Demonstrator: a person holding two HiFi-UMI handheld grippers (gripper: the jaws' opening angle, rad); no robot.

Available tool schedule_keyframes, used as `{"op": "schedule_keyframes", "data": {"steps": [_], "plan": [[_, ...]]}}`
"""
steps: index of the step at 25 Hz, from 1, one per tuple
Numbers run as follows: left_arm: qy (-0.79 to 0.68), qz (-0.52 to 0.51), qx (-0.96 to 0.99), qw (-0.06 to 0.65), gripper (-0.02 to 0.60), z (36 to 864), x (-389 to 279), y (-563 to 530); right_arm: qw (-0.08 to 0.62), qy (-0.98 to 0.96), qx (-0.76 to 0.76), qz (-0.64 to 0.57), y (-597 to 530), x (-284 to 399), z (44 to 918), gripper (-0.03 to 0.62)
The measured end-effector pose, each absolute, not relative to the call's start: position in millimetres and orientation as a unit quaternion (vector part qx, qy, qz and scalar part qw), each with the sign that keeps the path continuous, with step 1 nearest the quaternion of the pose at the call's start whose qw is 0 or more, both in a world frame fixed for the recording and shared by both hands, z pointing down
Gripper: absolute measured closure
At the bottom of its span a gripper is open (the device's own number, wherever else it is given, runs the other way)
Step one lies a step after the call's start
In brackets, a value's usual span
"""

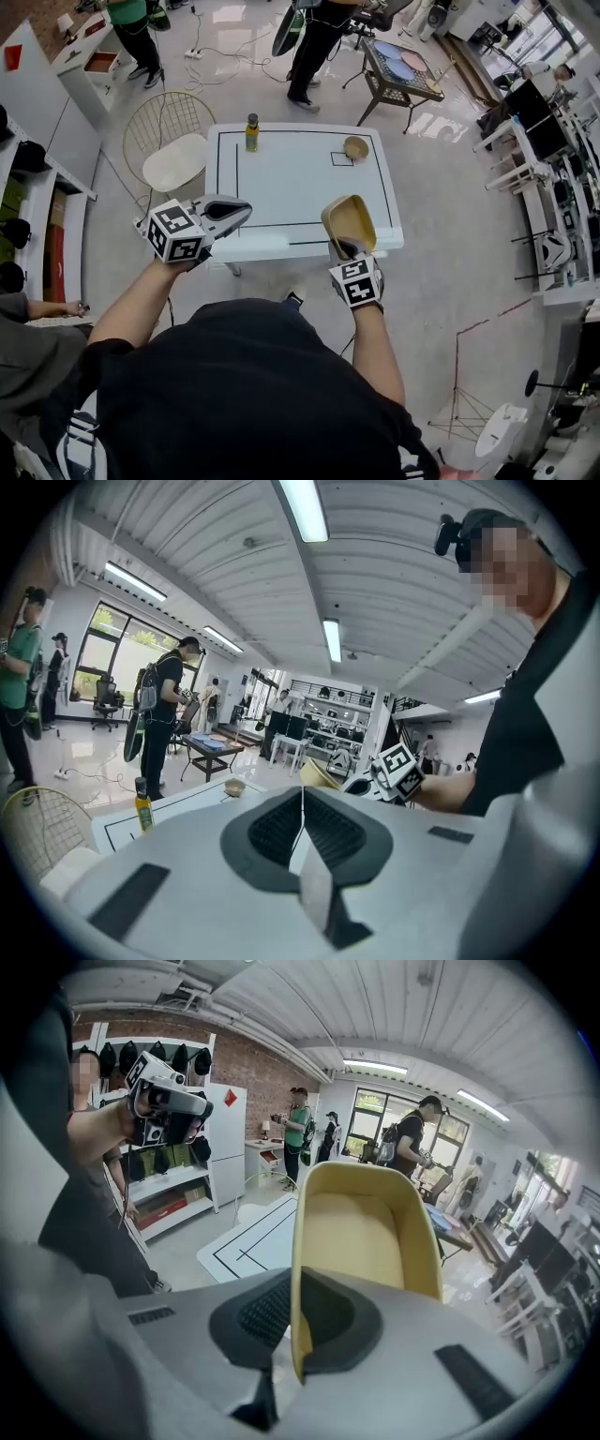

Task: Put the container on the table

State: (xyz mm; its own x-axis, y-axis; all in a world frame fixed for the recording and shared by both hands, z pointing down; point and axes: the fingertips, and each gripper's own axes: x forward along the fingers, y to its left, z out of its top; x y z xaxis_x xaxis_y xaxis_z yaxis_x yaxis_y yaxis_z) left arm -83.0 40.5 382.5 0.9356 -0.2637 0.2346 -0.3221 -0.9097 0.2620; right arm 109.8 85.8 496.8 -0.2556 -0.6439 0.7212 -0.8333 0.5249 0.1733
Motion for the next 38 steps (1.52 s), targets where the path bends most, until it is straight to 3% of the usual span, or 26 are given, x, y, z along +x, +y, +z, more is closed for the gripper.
{"op": "schedule_keyframes", "data": {"steps": [38], "plan": [[-0.234,0.102,0.952,0.168,0.571,393,28,-72,0.398,-0.82,0.393,0.121,-40,218,518,0.586]]}}
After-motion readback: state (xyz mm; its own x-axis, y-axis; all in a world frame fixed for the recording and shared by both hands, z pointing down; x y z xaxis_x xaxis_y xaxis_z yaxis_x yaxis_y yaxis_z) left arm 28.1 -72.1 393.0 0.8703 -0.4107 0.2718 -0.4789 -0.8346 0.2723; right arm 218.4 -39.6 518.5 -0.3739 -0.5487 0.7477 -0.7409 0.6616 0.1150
